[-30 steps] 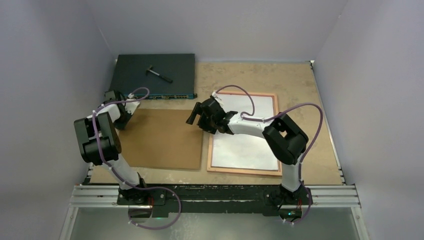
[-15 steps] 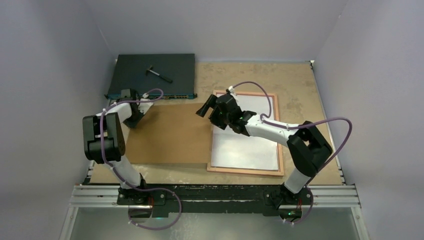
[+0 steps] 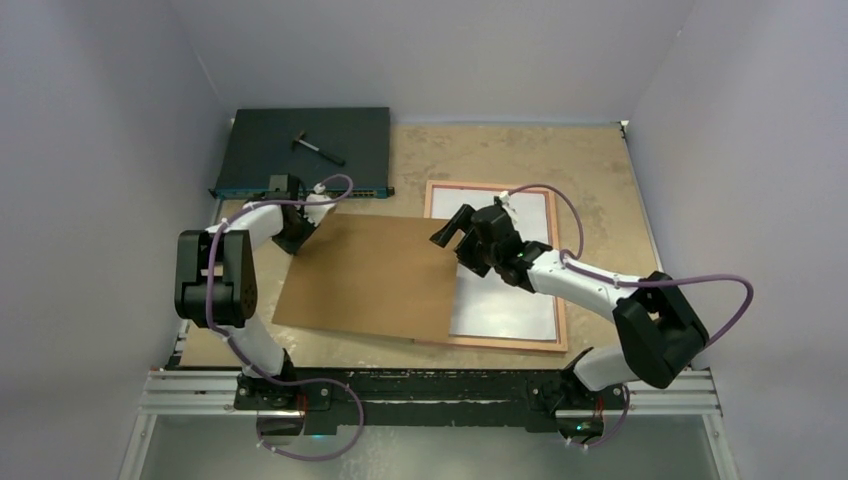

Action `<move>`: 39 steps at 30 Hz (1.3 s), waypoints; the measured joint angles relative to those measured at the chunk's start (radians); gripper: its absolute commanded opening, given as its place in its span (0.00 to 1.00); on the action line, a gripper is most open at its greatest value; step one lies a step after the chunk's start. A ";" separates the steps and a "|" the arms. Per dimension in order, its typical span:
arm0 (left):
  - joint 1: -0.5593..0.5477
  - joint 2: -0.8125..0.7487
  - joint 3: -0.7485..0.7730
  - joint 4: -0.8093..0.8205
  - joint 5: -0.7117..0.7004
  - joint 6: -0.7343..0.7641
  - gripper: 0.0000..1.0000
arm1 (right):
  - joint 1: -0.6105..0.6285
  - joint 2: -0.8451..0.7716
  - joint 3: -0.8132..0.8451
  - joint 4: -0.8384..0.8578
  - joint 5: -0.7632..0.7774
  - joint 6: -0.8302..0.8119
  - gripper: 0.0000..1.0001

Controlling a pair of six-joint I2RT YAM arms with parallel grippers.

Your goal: Put the photo into the frame

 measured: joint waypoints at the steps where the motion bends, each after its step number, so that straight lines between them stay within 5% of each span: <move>1: 0.000 -0.004 0.001 -0.008 0.019 -0.006 0.00 | -0.003 -0.005 -0.010 -0.006 0.000 -0.003 0.99; 11: -0.016 -0.011 0.104 -0.263 0.299 -0.069 0.03 | -0.014 -0.009 0.070 -0.297 0.121 -0.169 0.99; 21: -0.021 -0.083 0.229 -0.377 0.354 -0.061 0.16 | -0.015 -0.054 0.207 -0.327 0.154 -0.502 0.99; 31: -0.127 -0.575 -0.055 -0.389 0.426 0.130 0.19 | -0.014 0.427 0.751 -0.277 -0.139 -0.963 0.97; 39: -0.314 -0.732 -0.234 -0.375 0.399 0.268 0.32 | -0.014 0.716 0.952 -0.363 -0.336 -1.094 0.96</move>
